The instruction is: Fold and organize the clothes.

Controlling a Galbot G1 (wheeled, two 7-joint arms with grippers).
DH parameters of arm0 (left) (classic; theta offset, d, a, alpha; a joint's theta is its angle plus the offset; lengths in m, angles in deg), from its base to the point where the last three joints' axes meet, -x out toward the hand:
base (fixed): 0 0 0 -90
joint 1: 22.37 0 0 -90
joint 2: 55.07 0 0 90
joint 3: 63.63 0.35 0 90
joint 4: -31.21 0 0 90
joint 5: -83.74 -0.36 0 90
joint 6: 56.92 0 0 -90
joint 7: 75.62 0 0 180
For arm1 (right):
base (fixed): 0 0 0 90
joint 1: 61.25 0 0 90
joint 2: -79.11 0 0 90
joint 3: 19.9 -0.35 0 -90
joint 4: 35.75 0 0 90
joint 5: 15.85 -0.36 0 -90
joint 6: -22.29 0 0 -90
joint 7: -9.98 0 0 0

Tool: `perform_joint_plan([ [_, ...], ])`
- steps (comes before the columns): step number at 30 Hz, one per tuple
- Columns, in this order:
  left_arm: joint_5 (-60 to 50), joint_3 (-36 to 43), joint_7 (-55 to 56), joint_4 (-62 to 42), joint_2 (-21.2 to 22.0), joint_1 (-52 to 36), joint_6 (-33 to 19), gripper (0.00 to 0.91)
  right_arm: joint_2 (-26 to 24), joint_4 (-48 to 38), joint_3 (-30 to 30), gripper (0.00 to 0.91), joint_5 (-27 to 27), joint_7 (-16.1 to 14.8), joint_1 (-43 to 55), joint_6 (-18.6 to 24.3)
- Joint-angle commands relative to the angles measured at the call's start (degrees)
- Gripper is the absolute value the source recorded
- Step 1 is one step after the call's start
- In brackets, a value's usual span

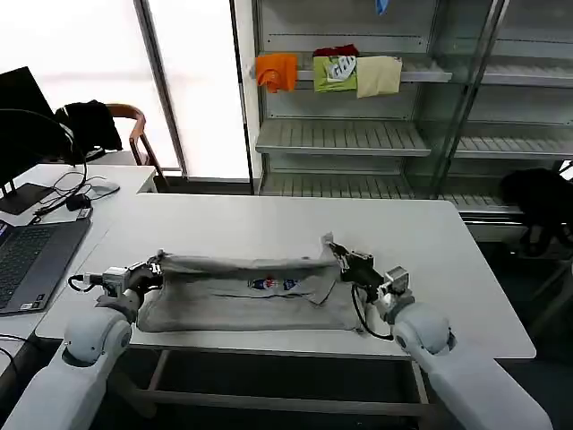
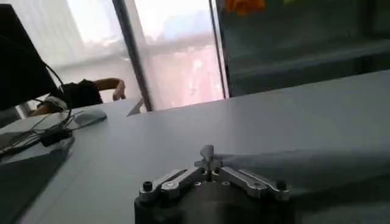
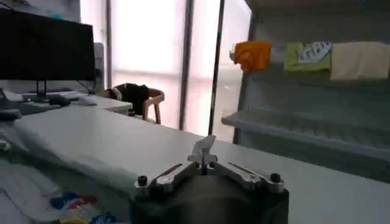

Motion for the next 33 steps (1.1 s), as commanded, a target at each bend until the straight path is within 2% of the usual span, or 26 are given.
perform_joint_plan([
  [1,-2.2,0.3,-0.5,0.9,0.7,3.2,-0.2,0.01,-1.3,2.7,-1.3,0.0,0.9,1.6,-6.7,2.3],
  [4,-2.8,0.4,-0.4,0.8,1.0,3.7,-0.3,0.01,-0.4,2.3,-1.2,0.0,1.9,4.8,-8.1,4.2],
  [7,-3.1,0.3,-0.1,0.8,1.1,3.8,-0.3,0.01,1.1,2.5,-0.8,0.0,2.5,9.6,-9.8,5.8],
  [11,-3.4,0.4,0.4,0.2,1.0,3.6,-0.4,0.02,2.4,2.5,-0.1,0.0,4.9,11.7,-11.6,8.2],
  [15,-3.8,0.7,0.4,0.0,1.1,3.5,-0.2,0.02,4.0,3.3,0.8,0.0,5.9,15.4,-13.1,8.8],
  [18,-4.4,1.0,0.5,0.2,1.2,4.0,0.0,0.02,4.9,4.5,1.5,0.0,6.7,20.1,-14.6,8.8],
  [20,-5.0,1.1,0.5,0.4,1.2,4.4,0.0,0.071,5.4,4.9,1.7,0.0,7.6,22.7,-15.4,8.8],
  [21,-5.5,1.1,0.5,0.5,1.2,4.8,0.1,0.141,5.6,5.0,1.9,0.343,8.0,24.0,-15.6,8.6],
  [22,-6.1,1.1,0.5,0.8,1.2,5.0,0.1,0.615,5.6,5.1,2.0,0.907,8.1,24.5,-15.7,8.5],
  [23,-6.7,1.1,0.5,1.0,1.1,5.4,0.1,0.907,6.0,5.3,2.0,0.907,8.3,26.3,-15.8,7.9],
  [26,-9.3,1.0,0.1,2.1,1.0,6.1,0.4,0.907,6.3,5.1,1.9,0.907,8.4,26.7,-15.5,6.6],
  [30,-13.0,0.9,-0.7,3.6,-0.7,7.9,0.4,0.907,6.9,4.4,1.5,0.907,8.6,31.1,-14.2,3.6],
  [33,-14.5,0.9,-1.2,4.1,-3.2,9.0,0.4,0.907,6.4,4.8,0.5,0.907,8.6,32.1,-13.2,2.4],
])
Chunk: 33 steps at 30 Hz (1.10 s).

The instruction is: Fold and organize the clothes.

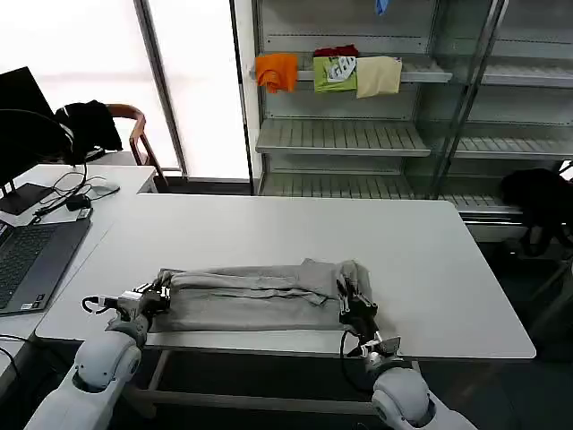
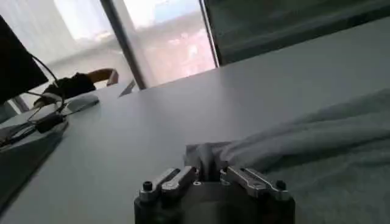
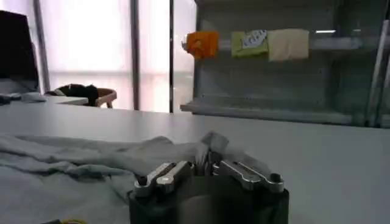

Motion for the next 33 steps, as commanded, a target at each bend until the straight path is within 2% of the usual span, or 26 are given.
perform_joint_plan([
  [1,-6.9,0.0,-0.9,2.3,-4.4,3.3,0.2,0.907,0.3,0.7,-0.9,0.907,1.2,8.8,0.4,-3.4],
  [4,-7.7,-0.6,-1.1,2.9,-7.5,3.6,0.1,0.907,-0.6,1.7,-1.7,0.907,1.1,8.8,1.2,-5.2],
  [5,-8.3,-1.0,-1.1,3.0,-8.4,3.5,-0.1,0.907,-1.8,3.1,-2.5,0.907,0.3,8.8,1.8,-7.1],
  [8,-8.8,-2.8,-1.1,4.5,-11.1,2.9,-0.2,0.907,-3.3,5.6,-3.5,0.907,-0.2,8.3,2.5,-7.9],
  [13,-7.4,-7.9,0.1,9.4,-11.2,0.5,-0.1,0.907,-4.7,10.4,-7.4,0.907,-0.1,5.9,3.8,-8.5],
  [16,-1.6,-9.0,2.3,15.3,-9.1,0.1,0.1,0.907,-5.6,13.6,-10.5,0.907,-0.4,2.0,4.2,-8.1],
  [17,1.9,-8.5,4.3,18.2,-7.5,0.7,0.0,0.907,-5.9,14.6,-11.5,0.907,-1.3,0.9,4.0,-7.9],
  [18,4.4,-8.0,5.2,18.9,-6.0,1.3,0.0,0.907,-6.4,15.9,-12.3,0.907,-2.7,-1.5,3.3,-7.5],
  [19,5.5,-7.7,6.1,21.0,-6.0,1.8,-0.3,0.907,-6.5,16.1,-12.9,0.907,-3.2,-2.5,2.9,-7.4],
  [20,6.5,-7.1,6.3,21.8,-3.3,3.4,-0.9,0.907,-7.1,16.9,-13.4,0.907,-4.1,-4.5,1.5,-6.5],
  [26,6.2,-7.8,6.6,18.8,9.1,8.7,-8.7,0.907,-7.7,18.7,-19.9,0.907,-6.6,-12.1,-8.7,-1.7],
  [31,9.3,-9.1,4.9,15.5,12.9,14.1,-12.1,0.907,-8.8,20.0,-28.1,0.907,-7.9,-19.3,-18.2,2.3],
  [33,9.3,-9.2,4.4,13.3,13.4,14.5,-12.8,0.907,-9.1,19.5,-29.8,0.907,-8.0,-20.5,-20.4,3.5],
])
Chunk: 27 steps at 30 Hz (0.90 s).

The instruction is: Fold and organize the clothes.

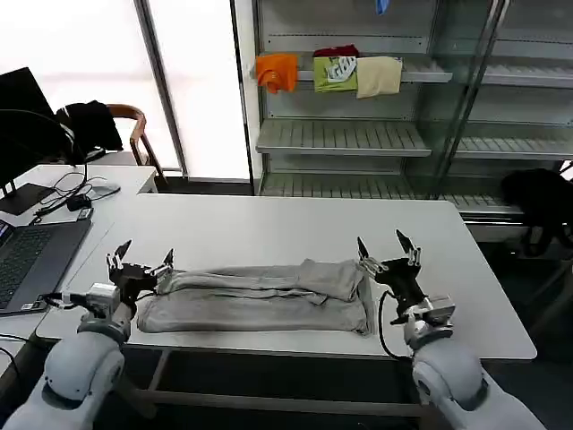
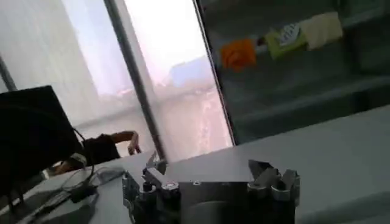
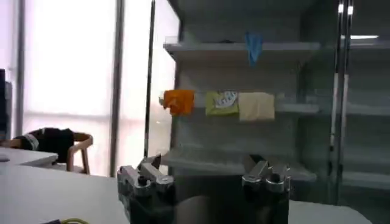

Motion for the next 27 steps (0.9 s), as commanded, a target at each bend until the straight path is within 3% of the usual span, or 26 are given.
perform_joint_plan([
  [1,6.3,-2.1,0.1,-2.9,12.0,8.2,-7.8,0.907,-1.8,2.5,-13.6,0.907,-2.7,-12.3,-15.3,6.7],
  [7,6.8,-2.8,-0.6,-7.1,13.4,7.1,-10.8,0.907,-0.4,-1.5,-17.0,0.907,-2.8,-10.2,-16.5,9.5],
  [10,7.3,-3.0,-1.5,-8.5,13.3,6.8,-11.9,0.907,-0.6,-3.1,-18.3,0.907,-3.4,-11.6,-17.6,11.4],
  [13,8.1,-3.4,-1.7,-9.6,13.1,6.1,-11.9,0.907,-0.8,-5.7,-18.9,0.907,-4.0,-13.2,-17.7,12.7],
  [27,12.5,-2.4,0.3,-14.5,14.0,2.1,-7.7,0.907,-0.6,-8.1,-19.5,0.907,-4.5,-13.7,-17.1,13.5],
])
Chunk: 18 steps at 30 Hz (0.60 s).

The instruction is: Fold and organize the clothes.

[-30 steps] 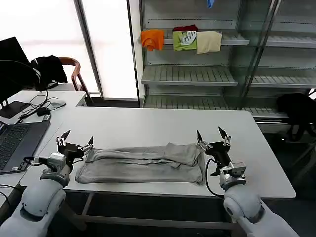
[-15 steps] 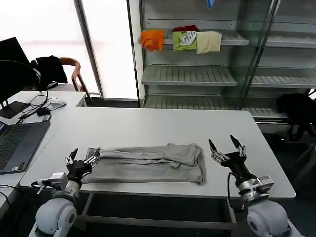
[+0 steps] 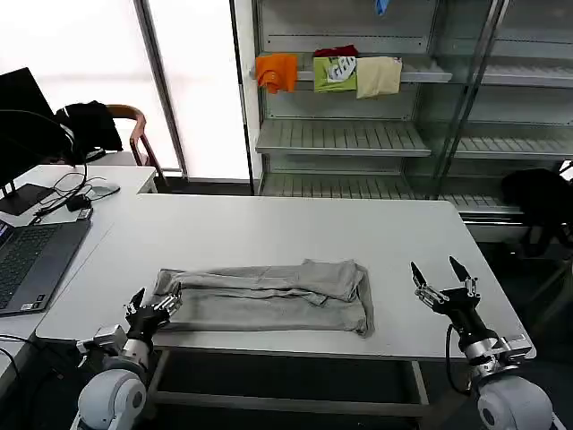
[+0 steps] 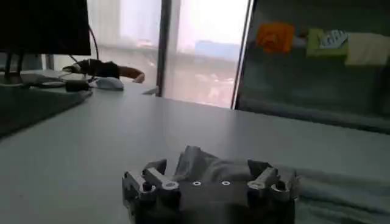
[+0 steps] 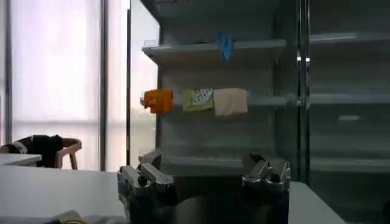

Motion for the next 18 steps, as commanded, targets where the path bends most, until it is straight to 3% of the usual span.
perform_joint_plan([
  [1,4.3,0.0,0.6,-4.6,1.6,-2.4,1.2,0.907,0.0,-1.9,-1.8,0.907,-0.4,-1.5,-1.6,1.7],
  [7,5.4,0.1,0.7,-7.2,2.0,-3.9,1.0,0.907,-0.1,-2.4,-1.3,0.907,-0.4,-1.6,-1.2,1.6],
  [9,5.8,0.1,0.7,-7.8,2.4,-4.3,1.0,0.856,-0.2,-2.5,-1.2,0.907,-0.4,-1.6,-1.1,1.5],
  [12,5.7,0.4,0.6,-8.0,2.9,-4.4,0.8,0.685,-0.3,-2.3,-1.1,0.907,-0.5,-1.5,-0.9,1.4],
  [13,5.7,0.5,0.6,-8.0,2.9,-4.4,0.8,0.574,-0.3,-2.3,-1.0,0.907,-0.4,-1.6,-0.7,1.4],
  [14,5.6,0.5,0.6,-8.1,3.0,-4.4,0.5,0.222,-0.3,-2.2,-0.9,0.907,-0.4,-1.5,-0.5,1.4],
  [15,5.4,0.7,0.5,-8.2,3.0,-4.4,0.0,0.071,-0.4,-2.2,-0.8,0.907,-0.4,-1.5,-0.3,1.3],
  [16,5.1,0.7,0.3,-8.3,3.1,-4.2,-0.1,0.02,-0.4,-2.3,-0.8,0.907,-0.4,-1.5,-0.3,1.3],
  [18,4.1,1.0,-0.1,-8.4,3.2,-4.0,-0.6,0.01,-0.5,-2.2,-0.7,0.907,-0.6,-1.5,-0.2,1.3],
])
